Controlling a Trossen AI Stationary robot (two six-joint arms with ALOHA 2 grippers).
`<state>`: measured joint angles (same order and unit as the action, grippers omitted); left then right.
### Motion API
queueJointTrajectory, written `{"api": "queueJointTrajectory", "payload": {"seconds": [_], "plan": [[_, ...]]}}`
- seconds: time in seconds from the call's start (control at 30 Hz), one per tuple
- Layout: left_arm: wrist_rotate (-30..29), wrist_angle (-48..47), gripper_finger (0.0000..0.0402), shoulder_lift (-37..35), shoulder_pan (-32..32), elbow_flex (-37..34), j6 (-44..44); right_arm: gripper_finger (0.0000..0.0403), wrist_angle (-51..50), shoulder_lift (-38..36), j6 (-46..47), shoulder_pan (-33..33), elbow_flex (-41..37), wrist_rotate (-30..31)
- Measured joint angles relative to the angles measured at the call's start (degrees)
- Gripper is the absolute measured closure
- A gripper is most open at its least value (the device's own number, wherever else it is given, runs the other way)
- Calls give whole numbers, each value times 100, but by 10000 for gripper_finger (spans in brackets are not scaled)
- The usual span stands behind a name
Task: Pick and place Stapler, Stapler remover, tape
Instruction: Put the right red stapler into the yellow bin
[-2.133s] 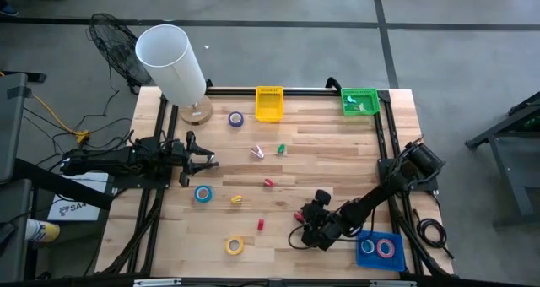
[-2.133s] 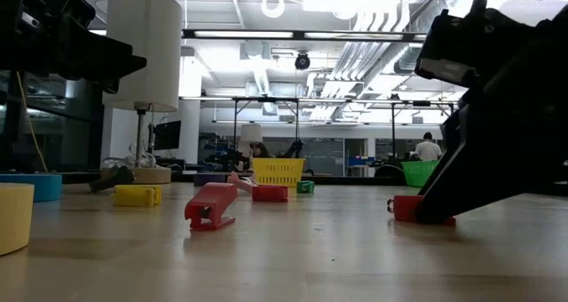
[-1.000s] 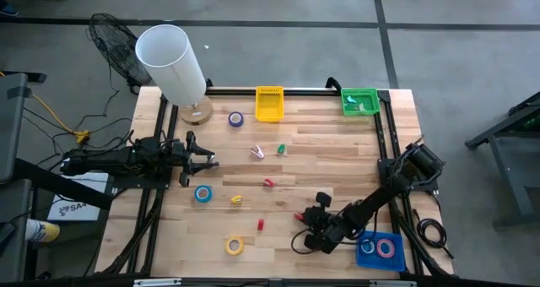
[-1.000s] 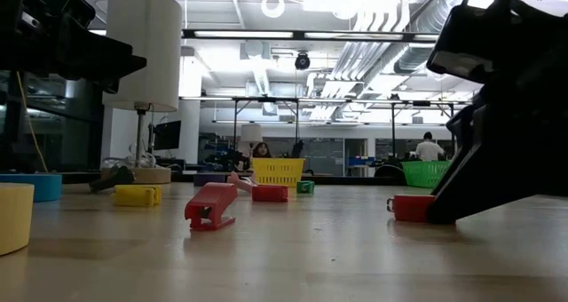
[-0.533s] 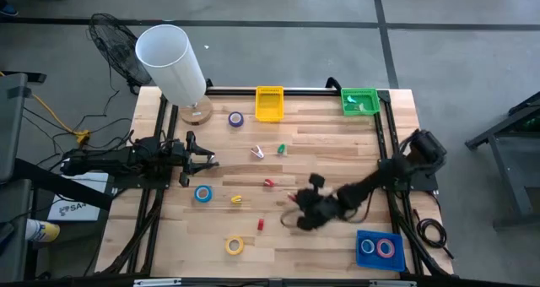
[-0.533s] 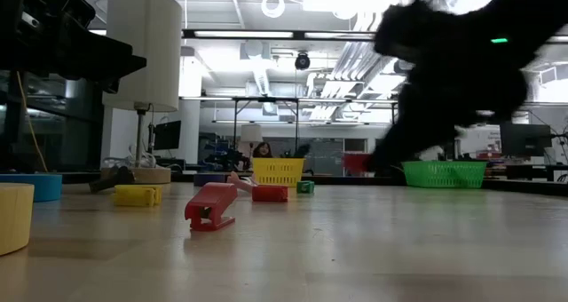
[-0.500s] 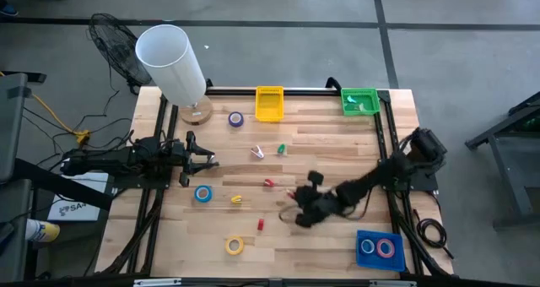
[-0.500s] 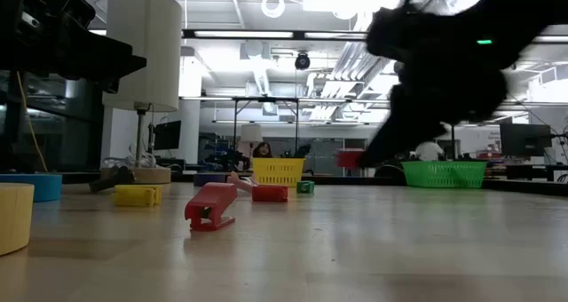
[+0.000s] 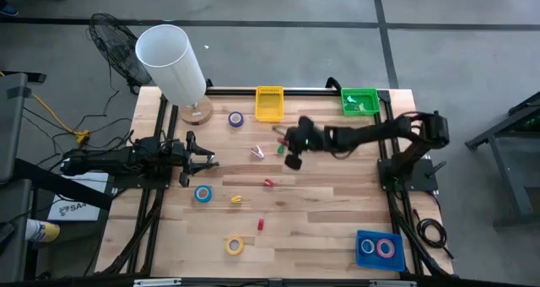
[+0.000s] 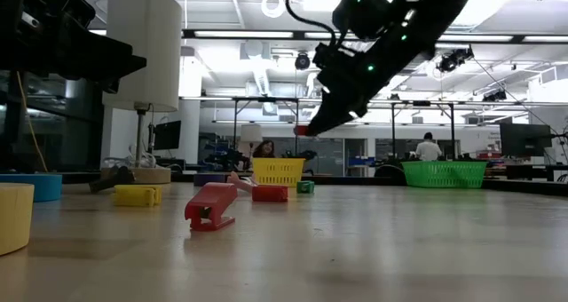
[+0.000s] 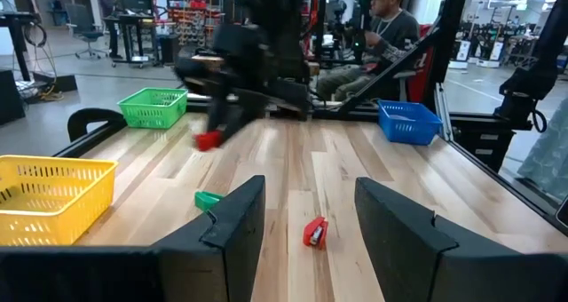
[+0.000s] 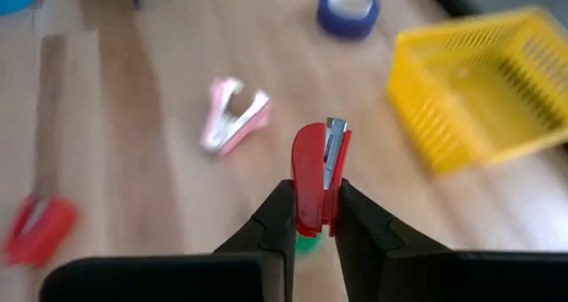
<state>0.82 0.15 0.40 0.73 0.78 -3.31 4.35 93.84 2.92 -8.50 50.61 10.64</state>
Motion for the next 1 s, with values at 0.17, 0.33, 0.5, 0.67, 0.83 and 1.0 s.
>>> {"api": "queueJointTrajectory", "payload": {"seconds": [0.17, 0.33, 0.5, 0.67, 0.83, 1.0], "plan": [[0, 0, 227, 0, -1, 2, 0, 356, 650, 7, -827, -831, 3, -629], [0, -1, 227, -2, 0, 0, 0, 356, 1229, 54, -1153, -1487, 9, -1099], [2, 2, 227, 0, -1, 2, 1, 355, 1868, 294, -1426, -1939, 51, -1662], [2, 2, 227, -1, -2, 0, 1, 355, 1553, 672, -1811, -2240, 536, -1902], [2, 0, 227, -2, -1, 0, 1, 355, 463, 1221, -2121, -2410, 1610, -2105], [2, 1, 227, -2, -1, 0, 1, 355, -1084, 1784, -2518, -2425, 2852, -2022]]}}
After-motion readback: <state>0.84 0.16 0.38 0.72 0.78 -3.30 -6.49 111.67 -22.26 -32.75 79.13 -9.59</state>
